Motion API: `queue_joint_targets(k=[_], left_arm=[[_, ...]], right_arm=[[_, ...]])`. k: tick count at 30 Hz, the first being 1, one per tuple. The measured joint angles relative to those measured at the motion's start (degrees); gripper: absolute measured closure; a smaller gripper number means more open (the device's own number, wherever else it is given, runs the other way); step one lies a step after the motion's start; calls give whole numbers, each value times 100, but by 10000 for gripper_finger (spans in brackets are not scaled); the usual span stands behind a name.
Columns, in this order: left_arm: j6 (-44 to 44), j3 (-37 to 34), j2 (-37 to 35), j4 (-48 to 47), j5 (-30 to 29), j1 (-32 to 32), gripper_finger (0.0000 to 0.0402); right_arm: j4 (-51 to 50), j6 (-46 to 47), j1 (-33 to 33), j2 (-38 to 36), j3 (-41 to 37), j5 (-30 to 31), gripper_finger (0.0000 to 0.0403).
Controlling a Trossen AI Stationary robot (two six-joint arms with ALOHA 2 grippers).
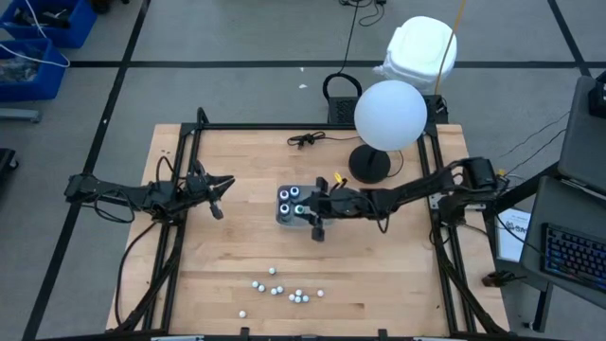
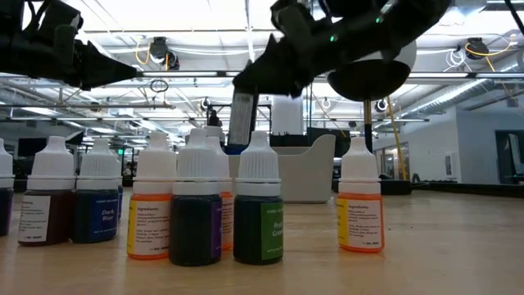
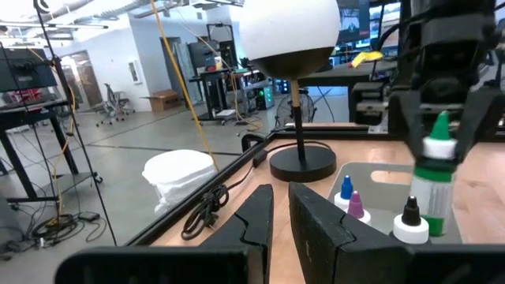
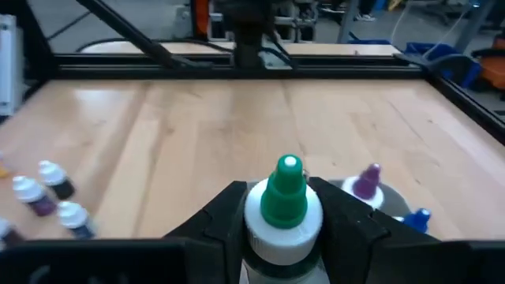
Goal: Pick & Place food coloring
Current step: Put the large green food coloring bottle into the gray bin
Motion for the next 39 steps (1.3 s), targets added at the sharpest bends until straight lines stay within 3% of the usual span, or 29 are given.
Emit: queue_joint_targets(k=[17,29,39], left_arm=[[115,0,0,37,-5,0,350],[162,0,0,51,-5,1,350],[260,0,-1,104,-4,0,350]], right_arm=[[389,-88,-261,635,-2,-10,290],[435,-143,-322,634,-7,14,289],[951,-90,-463,1221,9,29,289]])
